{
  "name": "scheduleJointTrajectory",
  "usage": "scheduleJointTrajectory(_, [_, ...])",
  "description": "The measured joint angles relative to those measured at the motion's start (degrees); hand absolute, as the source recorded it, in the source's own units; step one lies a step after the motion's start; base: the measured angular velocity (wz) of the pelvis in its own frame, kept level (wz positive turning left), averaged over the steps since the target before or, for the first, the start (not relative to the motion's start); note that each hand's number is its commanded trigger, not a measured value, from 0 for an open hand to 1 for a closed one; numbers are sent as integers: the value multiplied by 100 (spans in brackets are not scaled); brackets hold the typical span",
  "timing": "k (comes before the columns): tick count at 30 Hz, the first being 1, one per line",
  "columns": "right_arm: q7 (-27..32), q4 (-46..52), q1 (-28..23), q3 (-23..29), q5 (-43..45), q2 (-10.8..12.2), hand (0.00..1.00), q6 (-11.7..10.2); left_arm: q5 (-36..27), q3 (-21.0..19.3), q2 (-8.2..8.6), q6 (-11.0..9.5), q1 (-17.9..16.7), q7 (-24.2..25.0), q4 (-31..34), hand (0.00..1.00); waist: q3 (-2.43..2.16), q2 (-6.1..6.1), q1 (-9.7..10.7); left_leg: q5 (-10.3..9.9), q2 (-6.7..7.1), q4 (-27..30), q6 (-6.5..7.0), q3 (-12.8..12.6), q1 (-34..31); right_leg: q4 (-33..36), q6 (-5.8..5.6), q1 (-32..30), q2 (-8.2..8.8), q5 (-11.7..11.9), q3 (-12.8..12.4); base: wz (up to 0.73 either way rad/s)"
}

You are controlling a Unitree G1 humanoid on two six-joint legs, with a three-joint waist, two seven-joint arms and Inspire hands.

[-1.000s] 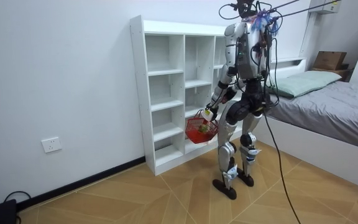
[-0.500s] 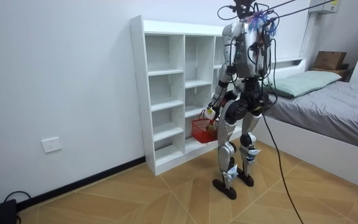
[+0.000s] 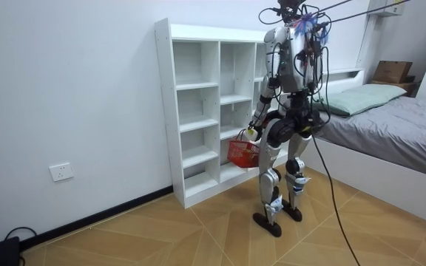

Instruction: Collect fruits from the closet

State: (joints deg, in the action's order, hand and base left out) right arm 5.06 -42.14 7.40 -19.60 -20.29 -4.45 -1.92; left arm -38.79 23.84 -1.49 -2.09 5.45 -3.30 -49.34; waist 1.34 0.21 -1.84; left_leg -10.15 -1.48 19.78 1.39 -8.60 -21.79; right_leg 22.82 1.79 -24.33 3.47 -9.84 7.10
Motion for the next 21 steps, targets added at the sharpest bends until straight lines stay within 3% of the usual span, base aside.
scheduleJointTrajectory(9, [339, -55, 13, -168, -77, 25, 100, -5, -106, 231, 12, -39, 3, -5, 222, 100, 39, -18, -5, -1, -14, 55, 1, -10, -28, 0, 0, -28, -11, 0, -30, -2])
scheduleJointTrajectory(21, [706, -230, 80, -166, -213, 135, 100, -6, -107, 563, 57, -71, 13, -30, 262, 100, 42, -12, -4, -2, -17, 43, 1, -24, -64, -14, 3, -59, -12, 2, 14, 0])
